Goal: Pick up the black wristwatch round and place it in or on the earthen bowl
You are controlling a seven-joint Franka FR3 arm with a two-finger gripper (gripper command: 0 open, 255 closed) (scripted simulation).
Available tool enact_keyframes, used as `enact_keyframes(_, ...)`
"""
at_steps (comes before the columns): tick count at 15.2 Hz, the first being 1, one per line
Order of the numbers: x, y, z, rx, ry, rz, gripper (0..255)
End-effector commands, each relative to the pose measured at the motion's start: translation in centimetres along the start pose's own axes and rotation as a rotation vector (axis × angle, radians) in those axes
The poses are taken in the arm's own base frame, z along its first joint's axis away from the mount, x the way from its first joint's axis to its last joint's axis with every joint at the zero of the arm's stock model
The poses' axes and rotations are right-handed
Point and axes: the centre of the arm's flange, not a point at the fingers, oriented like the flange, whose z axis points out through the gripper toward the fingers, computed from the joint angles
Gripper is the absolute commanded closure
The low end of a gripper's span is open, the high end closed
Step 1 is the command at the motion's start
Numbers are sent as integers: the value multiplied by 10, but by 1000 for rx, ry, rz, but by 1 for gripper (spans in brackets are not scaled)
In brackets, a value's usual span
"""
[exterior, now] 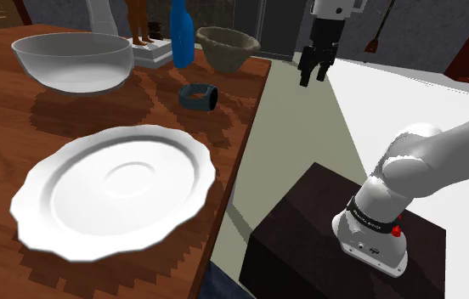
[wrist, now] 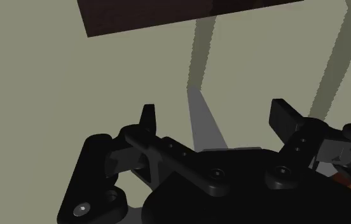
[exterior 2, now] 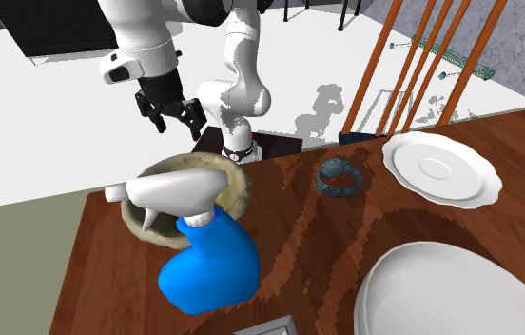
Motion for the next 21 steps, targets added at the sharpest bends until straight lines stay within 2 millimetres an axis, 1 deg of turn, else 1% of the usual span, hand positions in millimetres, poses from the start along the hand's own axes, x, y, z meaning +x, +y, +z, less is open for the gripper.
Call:
enact_keyframes(1, 0, 0, 0, 0, 0, 0, 0)
enact_keyframes(11, 6, -129, -23, 8, 20, 91, 0)
enact_keyframes(21, 23, -256, -47, 16, 39, 181, 0)
